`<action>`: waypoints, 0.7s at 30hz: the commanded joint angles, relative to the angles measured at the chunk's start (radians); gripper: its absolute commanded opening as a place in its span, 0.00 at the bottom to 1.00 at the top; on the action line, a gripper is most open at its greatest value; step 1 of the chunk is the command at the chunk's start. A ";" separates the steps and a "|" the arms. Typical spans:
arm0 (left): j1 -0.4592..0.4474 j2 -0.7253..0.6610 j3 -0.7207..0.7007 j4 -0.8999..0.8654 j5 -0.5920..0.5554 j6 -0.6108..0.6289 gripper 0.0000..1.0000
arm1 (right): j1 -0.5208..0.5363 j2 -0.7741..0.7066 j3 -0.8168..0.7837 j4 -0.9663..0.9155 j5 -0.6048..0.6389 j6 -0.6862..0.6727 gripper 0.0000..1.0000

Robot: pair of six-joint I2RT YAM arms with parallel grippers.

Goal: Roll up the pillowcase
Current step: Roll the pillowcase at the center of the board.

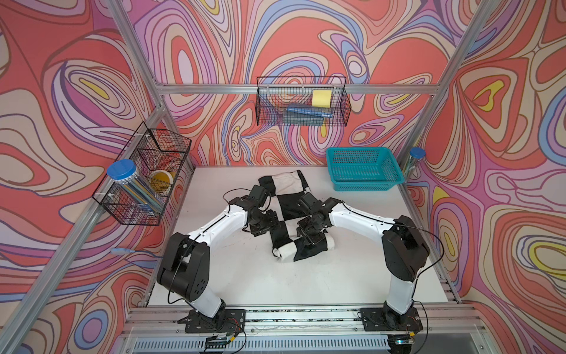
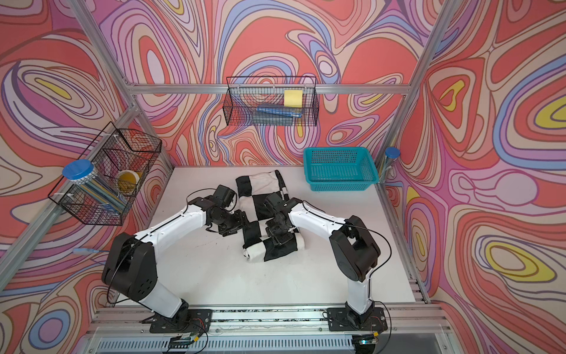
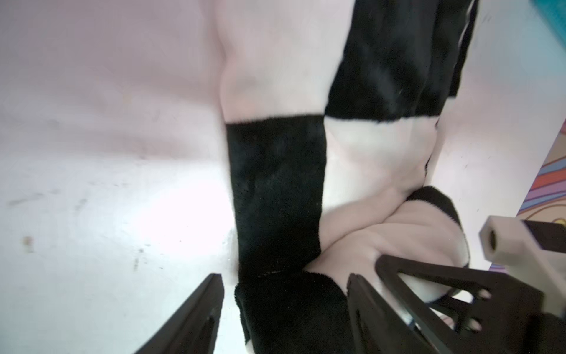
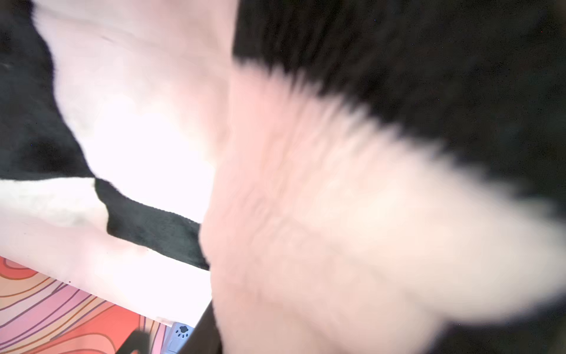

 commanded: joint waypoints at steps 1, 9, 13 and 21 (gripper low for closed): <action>0.021 -0.025 0.045 -0.074 -0.066 0.064 0.71 | -0.024 0.036 0.044 -0.007 0.025 -0.056 0.40; -0.011 -0.074 0.023 -0.059 0.164 0.135 0.34 | -0.065 0.106 0.142 -0.004 -0.003 -0.103 0.50; -0.050 -0.111 -0.008 -0.061 0.258 0.205 0.00 | -0.089 0.143 0.173 0.004 -0.008 -0.128 0.50; -0.094 0.032 -0.004 0.061 0.288 0.167 0.00 | -0.129 0.232 0.235 0.035 -0.027 -0.172 0.43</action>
